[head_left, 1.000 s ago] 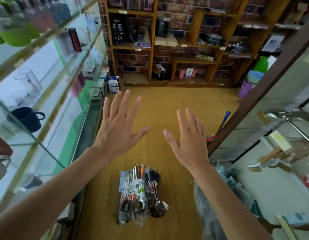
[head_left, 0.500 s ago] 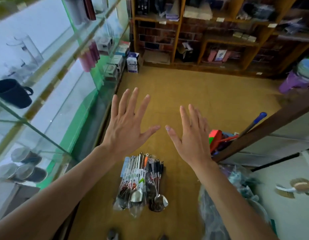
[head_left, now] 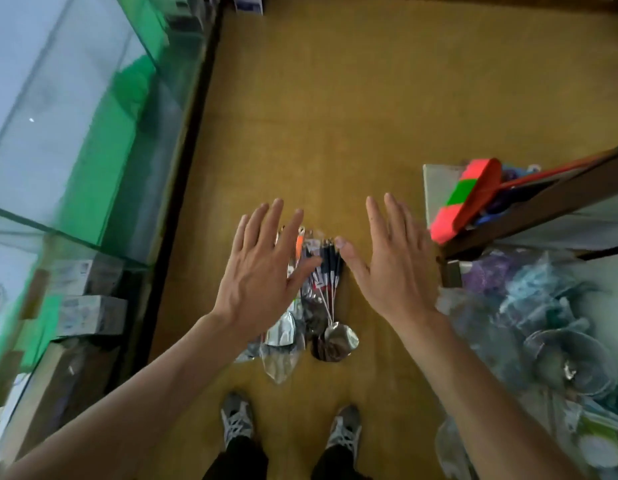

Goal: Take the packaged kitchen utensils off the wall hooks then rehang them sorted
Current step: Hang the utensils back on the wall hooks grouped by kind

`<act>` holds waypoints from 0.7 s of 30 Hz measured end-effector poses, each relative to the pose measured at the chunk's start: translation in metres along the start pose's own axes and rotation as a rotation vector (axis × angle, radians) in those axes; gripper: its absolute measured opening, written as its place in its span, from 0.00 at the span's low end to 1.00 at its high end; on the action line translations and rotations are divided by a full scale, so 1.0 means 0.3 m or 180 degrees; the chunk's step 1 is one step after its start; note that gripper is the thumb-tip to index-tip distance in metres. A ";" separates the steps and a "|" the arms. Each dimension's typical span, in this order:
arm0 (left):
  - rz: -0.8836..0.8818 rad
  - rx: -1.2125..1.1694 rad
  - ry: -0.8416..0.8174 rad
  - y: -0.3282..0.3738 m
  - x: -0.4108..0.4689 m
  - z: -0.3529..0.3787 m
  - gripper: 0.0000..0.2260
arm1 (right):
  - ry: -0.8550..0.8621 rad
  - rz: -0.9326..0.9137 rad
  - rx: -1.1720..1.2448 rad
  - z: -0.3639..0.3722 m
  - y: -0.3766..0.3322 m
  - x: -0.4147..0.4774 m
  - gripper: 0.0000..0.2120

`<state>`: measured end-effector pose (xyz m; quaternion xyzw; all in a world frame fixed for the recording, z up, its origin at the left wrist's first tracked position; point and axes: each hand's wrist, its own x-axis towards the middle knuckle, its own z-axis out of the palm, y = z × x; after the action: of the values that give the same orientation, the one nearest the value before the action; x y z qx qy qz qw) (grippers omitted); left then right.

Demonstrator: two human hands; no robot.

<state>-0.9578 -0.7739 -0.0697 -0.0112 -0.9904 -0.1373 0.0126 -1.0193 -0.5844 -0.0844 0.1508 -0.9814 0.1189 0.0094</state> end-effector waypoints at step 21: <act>-0.2230 -0.2599 -0.1041 -0.110 -0.034 1.397 0.08 | -0.0680 -0.0035 0.0409 1.214 0.256 0.030 0.35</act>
<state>-0.9577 -0.6917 -0.4822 0.2933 -0.7905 -0.5020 -0.1928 -1.0444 -0.6019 -0.4554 0.1682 -0.9663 0.1648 -0.1043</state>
